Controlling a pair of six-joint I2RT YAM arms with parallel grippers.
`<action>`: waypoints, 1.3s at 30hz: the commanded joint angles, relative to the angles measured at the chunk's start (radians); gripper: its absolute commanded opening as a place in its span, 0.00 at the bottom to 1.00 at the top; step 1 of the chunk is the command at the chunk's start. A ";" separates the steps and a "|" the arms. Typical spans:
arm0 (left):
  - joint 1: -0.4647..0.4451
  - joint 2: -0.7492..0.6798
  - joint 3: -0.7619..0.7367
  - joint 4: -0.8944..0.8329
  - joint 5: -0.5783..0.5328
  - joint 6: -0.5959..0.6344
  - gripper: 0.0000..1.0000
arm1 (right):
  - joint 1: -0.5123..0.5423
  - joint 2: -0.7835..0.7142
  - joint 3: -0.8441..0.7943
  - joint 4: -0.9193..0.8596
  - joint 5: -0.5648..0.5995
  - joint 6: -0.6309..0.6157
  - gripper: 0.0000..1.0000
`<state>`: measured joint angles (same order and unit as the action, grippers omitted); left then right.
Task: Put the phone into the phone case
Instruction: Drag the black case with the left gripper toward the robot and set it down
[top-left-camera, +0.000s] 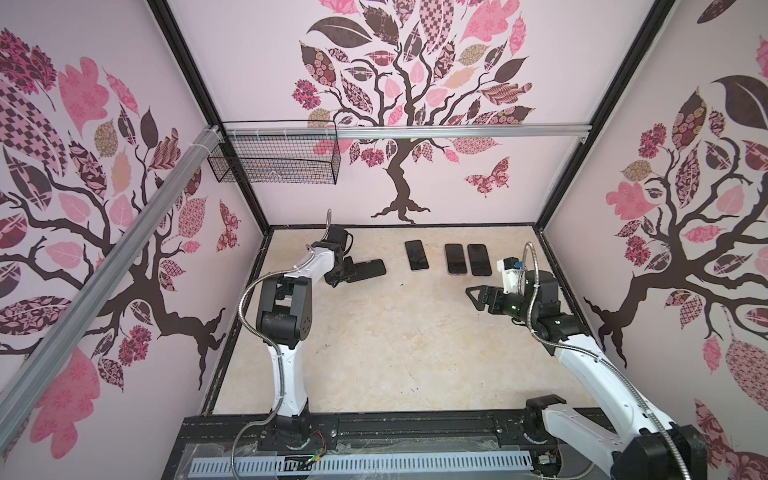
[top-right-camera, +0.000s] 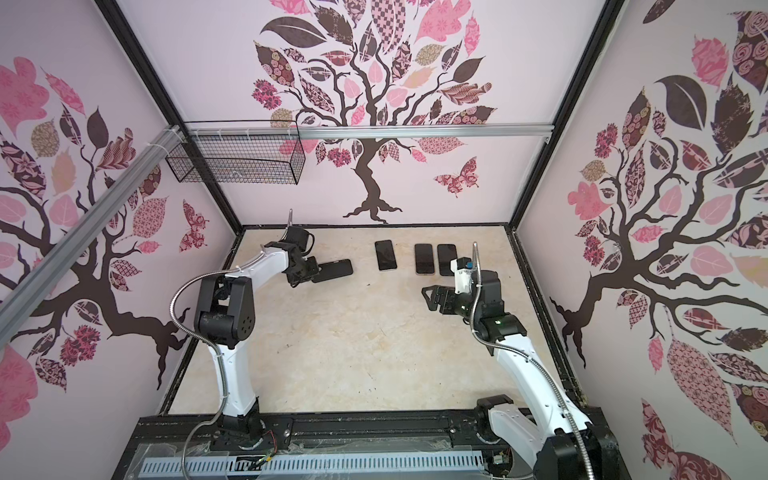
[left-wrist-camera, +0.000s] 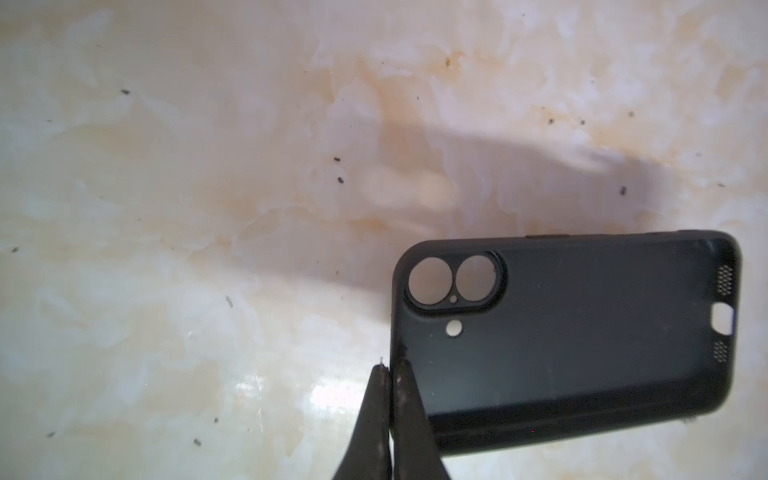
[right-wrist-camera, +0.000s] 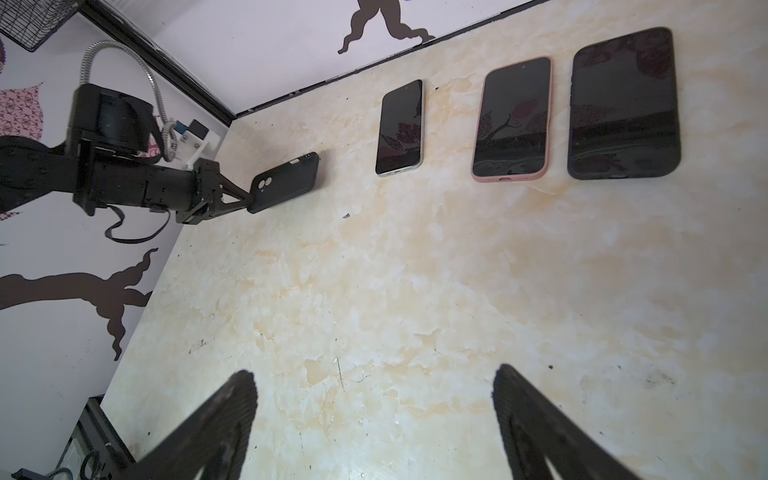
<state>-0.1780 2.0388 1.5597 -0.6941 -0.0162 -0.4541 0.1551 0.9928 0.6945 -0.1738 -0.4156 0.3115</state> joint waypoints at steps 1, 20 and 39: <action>-0.041 -0.093 -0.076 0.002 -0.018 0.029 0.00 | 0.006 0.009 0.027 -0.035 0.009 0.001 0.91; -0.342 -0.581 -0.659 0.067 -0.043 -0.118 0.00 | 0.005 0.094 0.104 -0.143 0.054 -0.037 0.92; -0.572 -0.594 -0.837 0.232 -0.096 -0.286 0.00 | 0.014 0.145 0.124 -0.173 0.095 -0.050 0.94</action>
<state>-0.7246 1.4269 0.7235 -0.5087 -0.0944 -0.7052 0.1627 1.1252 0.7753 -0.3325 -0.3359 0.2836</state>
